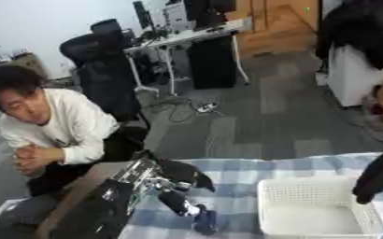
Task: Pick up objects on the table and place them in the box.
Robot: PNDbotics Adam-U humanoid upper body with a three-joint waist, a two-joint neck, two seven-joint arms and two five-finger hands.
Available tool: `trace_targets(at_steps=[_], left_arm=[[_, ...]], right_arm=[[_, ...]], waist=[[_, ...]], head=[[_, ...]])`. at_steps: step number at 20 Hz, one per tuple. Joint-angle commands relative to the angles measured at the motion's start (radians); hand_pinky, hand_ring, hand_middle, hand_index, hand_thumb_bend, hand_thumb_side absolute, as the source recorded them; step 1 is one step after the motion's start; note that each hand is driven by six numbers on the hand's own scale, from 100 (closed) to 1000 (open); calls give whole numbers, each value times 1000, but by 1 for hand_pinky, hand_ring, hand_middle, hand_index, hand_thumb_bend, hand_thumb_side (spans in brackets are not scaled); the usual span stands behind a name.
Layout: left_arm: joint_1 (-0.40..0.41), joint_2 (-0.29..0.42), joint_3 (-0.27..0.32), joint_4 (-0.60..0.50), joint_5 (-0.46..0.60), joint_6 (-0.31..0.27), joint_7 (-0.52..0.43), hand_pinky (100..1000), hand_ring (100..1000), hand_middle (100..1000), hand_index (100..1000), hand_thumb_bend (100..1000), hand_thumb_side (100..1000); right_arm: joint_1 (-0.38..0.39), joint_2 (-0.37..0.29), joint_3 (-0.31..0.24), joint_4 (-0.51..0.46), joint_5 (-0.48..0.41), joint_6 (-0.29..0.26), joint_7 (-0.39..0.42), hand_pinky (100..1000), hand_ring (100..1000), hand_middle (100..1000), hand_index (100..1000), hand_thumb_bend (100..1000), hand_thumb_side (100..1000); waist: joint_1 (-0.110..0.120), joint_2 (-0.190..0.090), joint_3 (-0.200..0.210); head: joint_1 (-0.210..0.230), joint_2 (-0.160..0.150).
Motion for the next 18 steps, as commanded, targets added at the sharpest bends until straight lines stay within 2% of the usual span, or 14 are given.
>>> trace_targets(at_steps=[1, 10, 18], left_arm=[[-23, 15, 18, 8, -35, -4, 14, 1000, 956, 959, 1000, 1000, 902], [-28, 7, 17, 65, -78, -26, -31, 1000, 971, 975, 1000, 1000, 899], [-30, 4, 8, 101, -62, -52, -111, 1000, 971, 976, 1000, 1000, 954]], right_arm=[[-19, 5, -4, -17, -4, 3, -7, 561, 496, 553, 614, 188, 979], [-21, 7, -3, -17, -6, 5, -6, 562, 496, 554, 615, 187, 978], [-20, 5, -2, -17, -7, 7, -3, 564, 497, 555, 616, 186, 978]], waist=[[-6, -13, -1], [-5, -11, -3], [-5, -11, -3]], head=[[12, 3], [-24, 21], [-36, 52]])
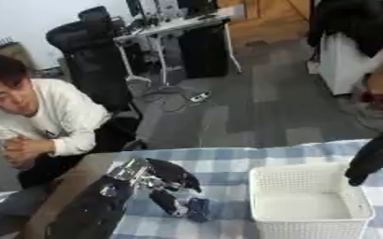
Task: Pick up objects on the table and place them in the box.
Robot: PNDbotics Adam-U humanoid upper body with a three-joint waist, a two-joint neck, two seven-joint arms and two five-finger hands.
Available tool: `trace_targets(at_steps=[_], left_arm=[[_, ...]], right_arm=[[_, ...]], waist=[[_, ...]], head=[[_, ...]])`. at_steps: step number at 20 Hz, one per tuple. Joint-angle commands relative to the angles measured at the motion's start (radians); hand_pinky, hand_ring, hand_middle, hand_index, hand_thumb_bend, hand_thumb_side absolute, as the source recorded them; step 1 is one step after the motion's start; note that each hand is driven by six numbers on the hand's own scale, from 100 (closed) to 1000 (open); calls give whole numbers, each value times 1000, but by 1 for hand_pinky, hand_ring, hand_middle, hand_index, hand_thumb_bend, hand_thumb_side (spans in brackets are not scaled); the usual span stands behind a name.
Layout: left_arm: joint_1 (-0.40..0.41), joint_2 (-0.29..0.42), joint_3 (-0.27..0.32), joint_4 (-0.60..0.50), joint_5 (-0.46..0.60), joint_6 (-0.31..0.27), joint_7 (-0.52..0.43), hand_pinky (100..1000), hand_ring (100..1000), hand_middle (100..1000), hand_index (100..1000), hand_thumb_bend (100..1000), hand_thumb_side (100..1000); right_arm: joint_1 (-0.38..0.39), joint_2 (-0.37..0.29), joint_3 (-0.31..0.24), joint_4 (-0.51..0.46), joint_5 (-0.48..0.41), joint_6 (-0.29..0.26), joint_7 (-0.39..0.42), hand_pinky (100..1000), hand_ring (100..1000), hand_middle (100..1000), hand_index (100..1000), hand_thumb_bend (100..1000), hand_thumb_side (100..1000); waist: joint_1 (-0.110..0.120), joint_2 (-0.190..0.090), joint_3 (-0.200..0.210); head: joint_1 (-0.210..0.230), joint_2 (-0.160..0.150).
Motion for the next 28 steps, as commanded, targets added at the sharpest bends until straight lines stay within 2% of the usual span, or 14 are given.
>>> trace_targets(at_steps=[1, 10, 19, 28], left_arm=[[-20, 14, 4, -3, 13, -63, -78, 1000, 971, 976, 1000, 1000, 954], [-5, -2, 7, 2, 47, -45, -100, 1000, 973, 984, 1000, 1000, 1000], [14, -19, 4, 4, 58, -32, -114, 1000, 978, 993, 1000, 1000, 1000], [24, -25, 4, 8, 39, -34, -126, 1000, 979, 999, 1000, 1000, 953]], right_arm=[[-20, 2, -1, -17, -7, 0, 1, 564, 498, 555, 616, 188, 975], [-23, 5, 1, -17, -8, 1, 5, 564, 497, 556, 617, 185, 978], [-29, 9, 2, -17, -12, 1, 6, 564, 496, 555, 617, 182, 979], [-32, 10, 3, -17, -13, 0, 8, 565, 497, 555, 617, 182, 980]], waist=[[-6, -16, 2], [-7, -12, -3], [-5, -11, -10], [-6, -8, -13]], head=[[-9, 13], [-13, 16], [-17, 19], [-19, 17]])
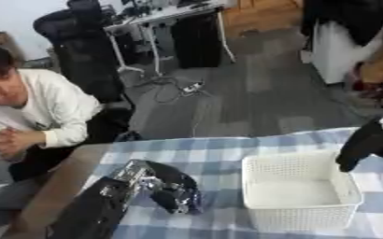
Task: Pick up objects on the table and place them in the box.
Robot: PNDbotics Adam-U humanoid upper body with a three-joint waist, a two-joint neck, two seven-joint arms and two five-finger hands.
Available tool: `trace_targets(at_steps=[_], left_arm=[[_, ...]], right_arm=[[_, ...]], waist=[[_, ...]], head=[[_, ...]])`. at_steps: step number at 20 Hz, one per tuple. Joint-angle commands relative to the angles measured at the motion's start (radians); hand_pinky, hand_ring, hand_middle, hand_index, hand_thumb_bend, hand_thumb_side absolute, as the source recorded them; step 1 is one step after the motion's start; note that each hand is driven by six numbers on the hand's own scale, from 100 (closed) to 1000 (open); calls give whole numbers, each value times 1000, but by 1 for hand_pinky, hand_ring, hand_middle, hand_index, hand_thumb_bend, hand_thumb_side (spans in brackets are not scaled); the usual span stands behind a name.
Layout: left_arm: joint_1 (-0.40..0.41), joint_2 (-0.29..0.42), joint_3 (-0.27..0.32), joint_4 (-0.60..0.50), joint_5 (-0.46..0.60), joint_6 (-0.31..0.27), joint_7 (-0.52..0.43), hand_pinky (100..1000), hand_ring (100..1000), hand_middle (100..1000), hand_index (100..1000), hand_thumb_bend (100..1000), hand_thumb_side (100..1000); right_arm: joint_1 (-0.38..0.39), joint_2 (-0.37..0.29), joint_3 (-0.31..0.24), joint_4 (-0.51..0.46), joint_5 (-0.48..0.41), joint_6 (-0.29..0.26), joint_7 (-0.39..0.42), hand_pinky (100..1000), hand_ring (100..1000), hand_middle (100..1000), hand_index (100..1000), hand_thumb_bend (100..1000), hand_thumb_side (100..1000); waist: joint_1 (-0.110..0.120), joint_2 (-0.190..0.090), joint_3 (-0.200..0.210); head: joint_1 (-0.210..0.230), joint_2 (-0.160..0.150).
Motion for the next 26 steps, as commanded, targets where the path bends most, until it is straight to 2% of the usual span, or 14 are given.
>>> trace_targets(at_steps=[1, 5, 7, 16, 18, 20, 21, 22, 23, 24, 25, 26], left_arm=[[-7, 17, 4, -7, -14, -80, -78, 1000, 980, 1000, 1000, 1000, 932], [0, 17, 2, -8, -36, -85, -69, 1000, 989, 1000, 1000, 1000, 795], [3, 18, 2, -8, -49, -90, -60, 1000, 993, 1000, 1000, 1000, 768], [12, 10, 4, 0, -100, -108, -25, 1000, 985, 1000, 1000, 1000, 743], [15, 7, 4, -1, -115, -110, -10, 999, 952, 992, 1000, 1000, 738], [19, 5, 3, -11, -135, -105, 16, 877, 832, 906, 1000, 1000, 749], [20, 5, 3, -19, -144, -101, 36, 661, 668, 761, 929, 1000, 730], [21, 5, 4, -27, -151, -94, 64, 572, 597, 696, 879, 1000, 699], [23, 5, 8, -33, -152, -84, 99, 335, 428, 511, 723, 835, 731], [25, 5, 9, -36, -151, -72, 136, 359, 448, 533, 742, 879, 728], [26, 5, 9, -37, -153, -59, 169, 190, 299, 403, 607, 722, 672], [28, 4, 6, -38, -158, -46, 199, 190, 299, 403, 607, 722, 672]], right_arm=[[-21, 2, -3, -17, -5, 1, 4, 565, 497, 555, 617, 183, 980], [-22, 3, -3, -17, -4, 1, 6, 566, 497, 556, 618, 183, 980], [-22, 3, -3, -17, -4, 1, 6, 567, 498, 557, 618, 183, 981], [-21, 2, -1, -17, -3, 0, 10, 566, 498, 557, 618, 183, 982], [-22, 2, -1, -17, -4, -1, 9, 566, 497, 556, 617, 182, 982], [-23, 3, -1, -17, -5, -2, 9, 564, 496, 555, 616, 182, 982], [-24, 3, -1, -17, -6, -3, 8, 560, 494, 552, 613, 180, 982], [-24, 3, -1, -17, -7, -4, 7, 560, 493, 552, 613, 180, 982], [-24, 3, -1, -17, -7, -5, 7, 556, 491, 548, 610, 179, 982], [-24, 3, -1, -17, -8, -6, 7, 557, 492, 549, 610, 179, 982], [-24, 3, -1, -17, -9, -7, 7, 554, 490, 545, 607, 177, 982], [-25, 3, 0, -17, -9, -8, 8, 554, 490, 545, 607, 177, 982]], waist=[[-6, -12, 0], [-6, -12, -1], [-6, -12, 0], [-7, -10, 2], [-7, -10, 2], [-8, -9, 1], [-8, -9, 0], [-8, -9, 0], [-8, -9, 0], [-7, -9, 0], [-7, -8, -1], [-7, -8, -1]], head=[[-9, 0], [-8, -5], [-6, -7], [7, -2], [10, 0], [12, 2], [12, 2], [12, 2], [12, 2], [12, 1], [12, 1], [12, 0]])
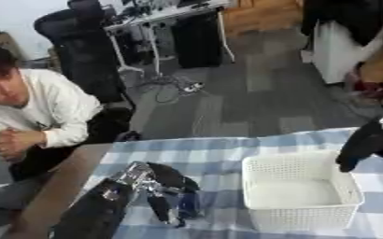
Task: Pick up objects on the table and place them in the box.
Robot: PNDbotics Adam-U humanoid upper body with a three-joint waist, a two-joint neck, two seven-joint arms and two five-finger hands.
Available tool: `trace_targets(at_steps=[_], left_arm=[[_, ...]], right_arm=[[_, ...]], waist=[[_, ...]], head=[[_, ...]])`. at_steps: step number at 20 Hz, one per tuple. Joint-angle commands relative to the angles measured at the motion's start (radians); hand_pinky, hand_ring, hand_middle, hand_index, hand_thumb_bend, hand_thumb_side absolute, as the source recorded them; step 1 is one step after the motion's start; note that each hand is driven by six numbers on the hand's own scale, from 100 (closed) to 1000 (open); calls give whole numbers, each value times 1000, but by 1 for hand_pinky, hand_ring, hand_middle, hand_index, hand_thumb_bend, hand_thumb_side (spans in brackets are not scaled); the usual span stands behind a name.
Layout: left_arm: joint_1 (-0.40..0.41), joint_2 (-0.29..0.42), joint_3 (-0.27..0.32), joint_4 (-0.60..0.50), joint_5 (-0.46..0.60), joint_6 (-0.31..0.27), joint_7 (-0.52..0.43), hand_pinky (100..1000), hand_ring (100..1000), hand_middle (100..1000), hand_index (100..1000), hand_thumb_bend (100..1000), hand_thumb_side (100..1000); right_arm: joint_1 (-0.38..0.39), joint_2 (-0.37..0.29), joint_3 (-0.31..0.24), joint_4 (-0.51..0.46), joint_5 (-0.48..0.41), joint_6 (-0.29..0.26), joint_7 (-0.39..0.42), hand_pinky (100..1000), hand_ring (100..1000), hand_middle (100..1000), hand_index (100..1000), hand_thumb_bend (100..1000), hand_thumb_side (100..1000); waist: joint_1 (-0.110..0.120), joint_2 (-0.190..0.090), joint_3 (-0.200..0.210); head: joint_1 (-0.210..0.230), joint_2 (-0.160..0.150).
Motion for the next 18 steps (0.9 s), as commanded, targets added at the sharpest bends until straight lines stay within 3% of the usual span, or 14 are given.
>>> trace_targets(at_steps=[1, 2, 3, 4, 5, 6, 7, 8, 9, 18], left_arm=[[2, 4, -4, -3, -23, 29, 83, 100, 212, 326, 520, 502, 696], [4, 3, -4, -1, -29, 42, 109, 101, 222, 337, 531, 561, 687], [6, 1, -5, 3, -34, 53, 132, 100, 113, 232, 427, 222, 765], [7, 0, -5, 9, -41, 64, 151, 100, 123, 240, 434, 239, 757], [8, 0, -6, 16, -50, 72, 165, 100, 100, 163, 373, 111, 872], [9, 0, -7, 21, -60, 78, 176, 100, 100, 163, 373, 111, 872], [9, 0, -8, 26, -71, 81, 182, 100, 100, 103, 317, 100, 972], [8, 1, -9, 29, -81, 80, 184, 100, 100, 109, 327, 100, 966], [8, 2, -8, 33, -88, 77, 186, 100, 100, 100, 267, 100, 992], [-12, 48, 3, -25, -28, 53, 261, 100, 100, 100, 218, 104, 981]], right_arm=[[-19, 3, -1, -17, -6, -7, 0, 553, 489, 544, 607, 177, 983], [-20, 4, -1, -17, -6, -7, 0, 553, 489, 544, 607, 177, 983], [-20, 4, -1, -17, -7, -8, 0, 551, 488, 541, 604, 165, 981], [-21, 4, -1, -17, -8, -9, -1, 551, 488, 541, 605, 166, 981], [-21, 4, -1, -17, -9, -9, -2, 550, 488, 540, 603, 163, 981], [-21, 4, -1, -17, -9, -9, -2, 550, 488, 540, 603, 163, 981], [-21, 4, -1, -17, -10, -10, -2, 549, 487, 538, 602, 161, 981], [-21, 4, -1, -17, -10, -10, -3, 550, 487, 538, 602, 161, 981], [-21, 4, -1, -17, -10, -10, -4, 549, 487, 538, 602, 161, 980], [-14, -4, -3, -17, -8, -11, -7, 549, 487, 537, 601, 163, 979]], waist=[[-7, -11, 0], [-7, -11, 0], [-7, -11, -1], [-6, -11, -1], [-6, -11, -1], [-6, -11, -2], [-5, -11, -2], [-5, -11, -1], [-5, -11, -1], [-6, -14, 10]], head=[[10, 0], [11, -1], [11, -2], [11, -3], [11, -4], [11, -5], [12, -6], [13, -7], [14, -7], [18, -3]])
